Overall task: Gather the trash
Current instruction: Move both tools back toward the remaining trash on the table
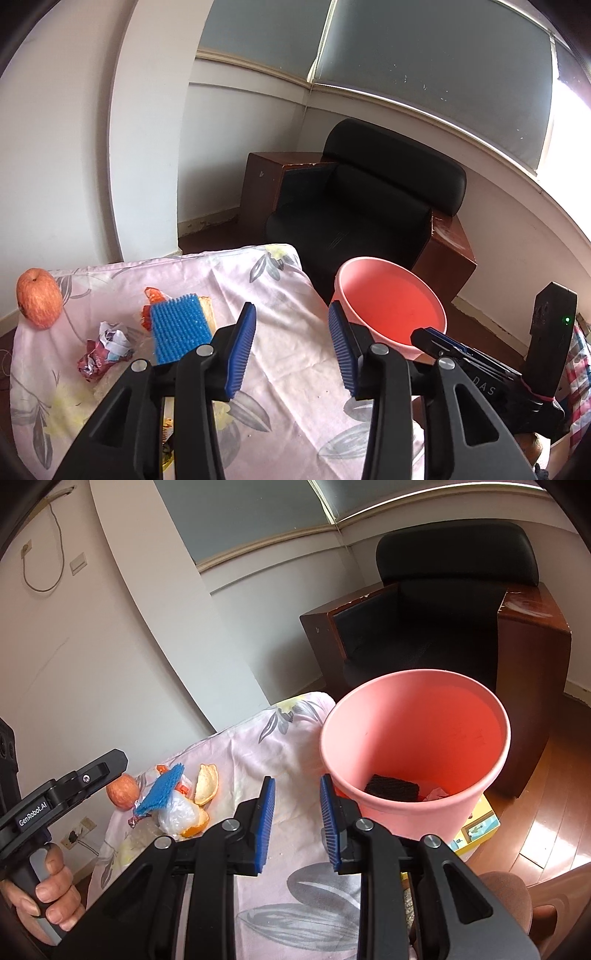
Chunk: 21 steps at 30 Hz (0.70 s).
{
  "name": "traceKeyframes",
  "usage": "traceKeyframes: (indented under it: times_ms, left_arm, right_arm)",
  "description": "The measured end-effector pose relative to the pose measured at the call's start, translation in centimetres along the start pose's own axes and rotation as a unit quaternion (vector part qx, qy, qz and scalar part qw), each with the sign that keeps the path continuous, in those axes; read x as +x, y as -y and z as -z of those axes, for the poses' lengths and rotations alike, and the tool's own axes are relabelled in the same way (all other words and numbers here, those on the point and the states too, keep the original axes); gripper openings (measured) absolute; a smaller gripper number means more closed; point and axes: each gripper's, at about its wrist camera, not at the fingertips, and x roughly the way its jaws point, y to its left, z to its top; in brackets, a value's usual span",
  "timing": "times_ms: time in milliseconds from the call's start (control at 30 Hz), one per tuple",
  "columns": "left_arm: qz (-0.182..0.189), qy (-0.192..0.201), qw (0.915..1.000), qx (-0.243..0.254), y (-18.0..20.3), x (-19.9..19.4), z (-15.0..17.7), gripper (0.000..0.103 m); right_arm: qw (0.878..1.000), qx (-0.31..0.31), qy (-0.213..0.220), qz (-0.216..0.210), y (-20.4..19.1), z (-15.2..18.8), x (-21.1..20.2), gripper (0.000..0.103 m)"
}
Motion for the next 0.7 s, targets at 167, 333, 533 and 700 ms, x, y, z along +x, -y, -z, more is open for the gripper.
traceKeyframes:
  times_ms: [167, 333, 533, 700]
  left_arm:
    - [-0.018, 0.007, 0.9997, -0.014, -2.1, -1.5, 0.7, 0.040]
    - [-0.050, 0.019, 0.9983, -0.020, -4.4, -3.1, 1.4, 0.040]
    - [-0.095, 0.012, 0.9951, -0.023, -7.8, -4.5, 3.2, 0.044]
    - [-0.125, -0.016, 0.9918, -0.020, -10.3, -4.9, 5.6, 0.044]
  right_arm:
    - [1.000, -0.013, -0.004, -0.008, -1.2, 0.6, -0.1, 0.026]
    - [0.999, -0.019, -0.017, -0.026, -2.3, 1.1, 0.5, 0.026]
    - [0.998, -0.025, -0.038, -0.048, -3.8, 1.8, 1.6, 0.026]
    - [0.996, -0.034, -0.057, -0.057, -4.7, 2.6, 2.6, 0.026]
